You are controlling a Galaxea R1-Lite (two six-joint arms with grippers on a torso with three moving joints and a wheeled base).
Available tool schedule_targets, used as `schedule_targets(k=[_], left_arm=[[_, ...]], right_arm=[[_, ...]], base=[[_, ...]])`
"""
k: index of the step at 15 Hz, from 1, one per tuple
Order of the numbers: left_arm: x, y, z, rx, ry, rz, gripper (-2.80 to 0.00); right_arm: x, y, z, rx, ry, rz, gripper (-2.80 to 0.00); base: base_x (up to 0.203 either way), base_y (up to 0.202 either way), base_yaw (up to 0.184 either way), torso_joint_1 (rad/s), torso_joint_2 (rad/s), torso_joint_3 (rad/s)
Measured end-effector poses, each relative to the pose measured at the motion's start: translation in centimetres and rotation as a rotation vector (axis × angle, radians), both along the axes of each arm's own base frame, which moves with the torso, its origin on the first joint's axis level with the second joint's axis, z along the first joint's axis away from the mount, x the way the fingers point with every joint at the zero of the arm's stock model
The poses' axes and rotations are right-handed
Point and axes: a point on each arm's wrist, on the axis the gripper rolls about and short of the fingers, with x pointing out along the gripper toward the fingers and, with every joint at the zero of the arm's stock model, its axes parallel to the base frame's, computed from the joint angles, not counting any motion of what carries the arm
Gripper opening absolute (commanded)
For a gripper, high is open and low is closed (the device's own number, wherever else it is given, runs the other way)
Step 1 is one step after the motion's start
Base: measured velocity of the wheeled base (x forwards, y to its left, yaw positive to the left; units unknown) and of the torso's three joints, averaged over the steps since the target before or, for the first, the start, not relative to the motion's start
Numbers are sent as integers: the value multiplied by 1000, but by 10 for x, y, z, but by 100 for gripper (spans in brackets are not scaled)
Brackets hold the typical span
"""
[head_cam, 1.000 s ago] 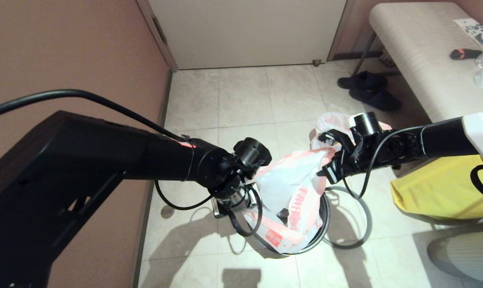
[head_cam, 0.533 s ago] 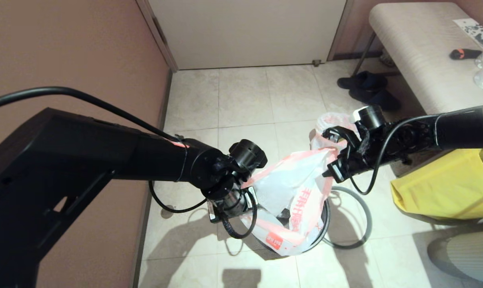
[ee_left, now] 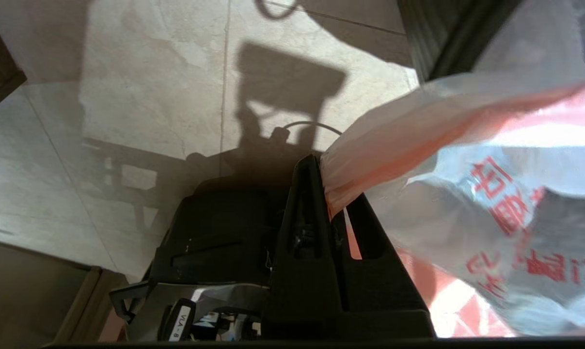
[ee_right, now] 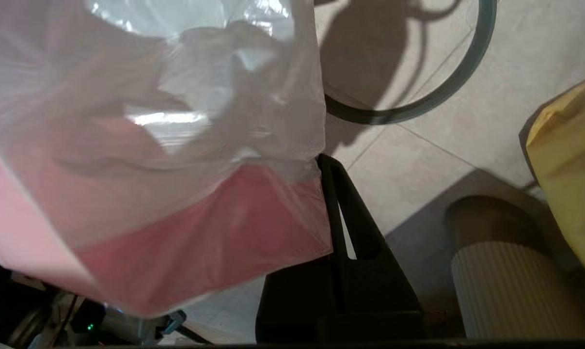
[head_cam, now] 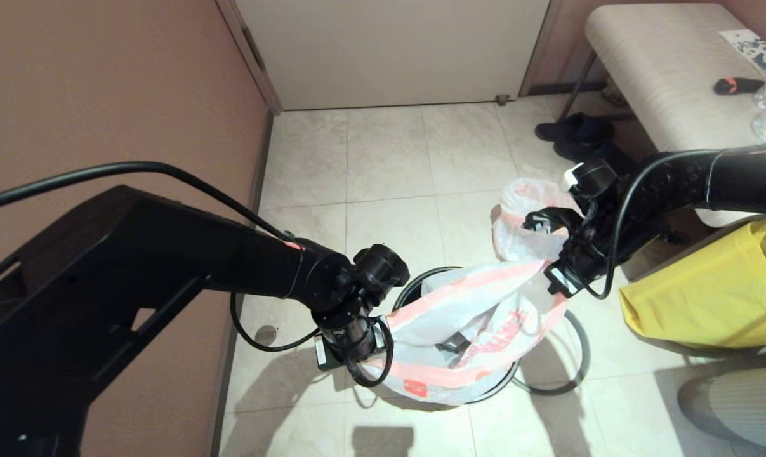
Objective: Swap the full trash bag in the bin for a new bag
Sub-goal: Put the new garbage bag on the trash can
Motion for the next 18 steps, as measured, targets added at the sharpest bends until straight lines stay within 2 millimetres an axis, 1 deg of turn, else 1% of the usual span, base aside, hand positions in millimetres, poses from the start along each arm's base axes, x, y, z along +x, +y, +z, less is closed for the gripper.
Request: schedule_targets(k=[4, 8, 9, 11, 12, 14, 18], left_arm=[[14, 2, -8, -19, -42, 23, -280], [9, -2, -12, 0, -40, 12, -280], [13, 1, -9, -7, -53, 23, -280], [20, 4, 0, -28, -84, 38, -280], [20, 4, 1, -28, -84, 35, -280], [12, 3, -3, -16, -64, 21, -280], [1, 12, -17, 11, -24, 26, -280]], right_arm=[[14, 1, -30, -46, 73, 8, -280], [16, 3, -51, -79, 171, 33, -280], [19, 5, -55, -72, 172, 39, -280], [22, 7, -57, 0, 181, 67, -280], [23, 4, -58, 30, 190, 81, -280], [23, -2, -63, 29, 211, 86, -280], [23, -5, -76, -30, 240, 81, -280]], base=[[0, 0, 0, 0, 0, 0], [0, 0, 0, 0, 0, 0], [0, 0, 0, 0, 0, 0], [0, 0, 0, 0, 0, 0], [0, 0, 0, 0, 0, 0], [0, 0, 0, 0, 0, 0], [0, 0, 0, 0, 0, 0]])
